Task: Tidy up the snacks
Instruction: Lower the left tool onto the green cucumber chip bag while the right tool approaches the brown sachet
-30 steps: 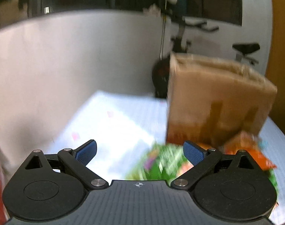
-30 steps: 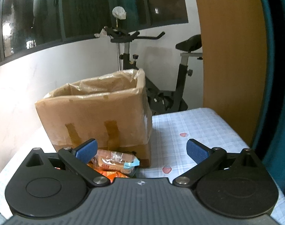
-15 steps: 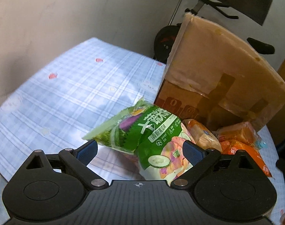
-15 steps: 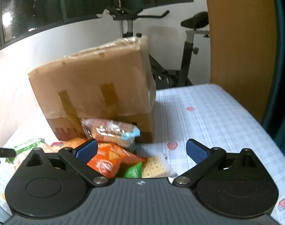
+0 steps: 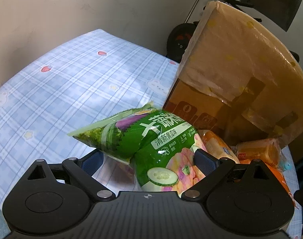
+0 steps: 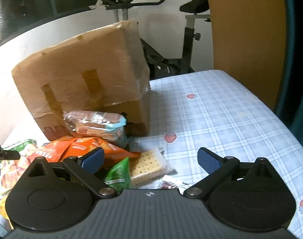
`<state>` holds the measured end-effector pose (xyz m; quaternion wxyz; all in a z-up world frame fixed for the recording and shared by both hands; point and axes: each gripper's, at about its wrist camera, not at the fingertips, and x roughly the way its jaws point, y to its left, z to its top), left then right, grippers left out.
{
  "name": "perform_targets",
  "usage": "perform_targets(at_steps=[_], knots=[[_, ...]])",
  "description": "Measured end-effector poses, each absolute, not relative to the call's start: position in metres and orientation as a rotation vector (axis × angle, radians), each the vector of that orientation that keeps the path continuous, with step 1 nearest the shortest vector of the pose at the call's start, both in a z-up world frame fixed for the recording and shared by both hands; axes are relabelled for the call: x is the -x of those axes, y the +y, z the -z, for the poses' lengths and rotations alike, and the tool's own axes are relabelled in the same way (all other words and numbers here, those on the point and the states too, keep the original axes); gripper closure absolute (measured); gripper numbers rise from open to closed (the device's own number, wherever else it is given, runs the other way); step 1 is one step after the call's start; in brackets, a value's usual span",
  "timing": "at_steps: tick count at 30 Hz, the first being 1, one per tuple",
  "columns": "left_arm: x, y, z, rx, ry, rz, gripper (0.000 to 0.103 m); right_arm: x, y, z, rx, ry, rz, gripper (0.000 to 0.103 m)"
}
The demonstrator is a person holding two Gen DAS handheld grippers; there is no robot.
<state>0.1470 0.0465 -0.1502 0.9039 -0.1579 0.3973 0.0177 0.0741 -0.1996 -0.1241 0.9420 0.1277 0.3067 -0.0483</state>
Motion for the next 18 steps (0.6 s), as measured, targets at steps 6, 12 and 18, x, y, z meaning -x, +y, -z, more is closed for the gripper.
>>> perform_targets(at_steps=[6, 12, 18], knots=[[-0.145, 0.044, 0.144, 0.271, 0.759, 0.01, 0.034, -0.072, -0.22, 0.126, -0.28, 0.638, 0.153, 0.001], [-0.137, 0.044, 0.141, 0.197, 0.731, 0.014, 0.043, -0.064, -0.24, 0.13, -0.293, 0.659, 0.205, 0.004], [-0.125, 0.049, 0.133, 0.175, 0.687, 0.007, 0.045, -0.058, -0.238, 0.15, -0.299, 0.75, 0.15, 0.024]])
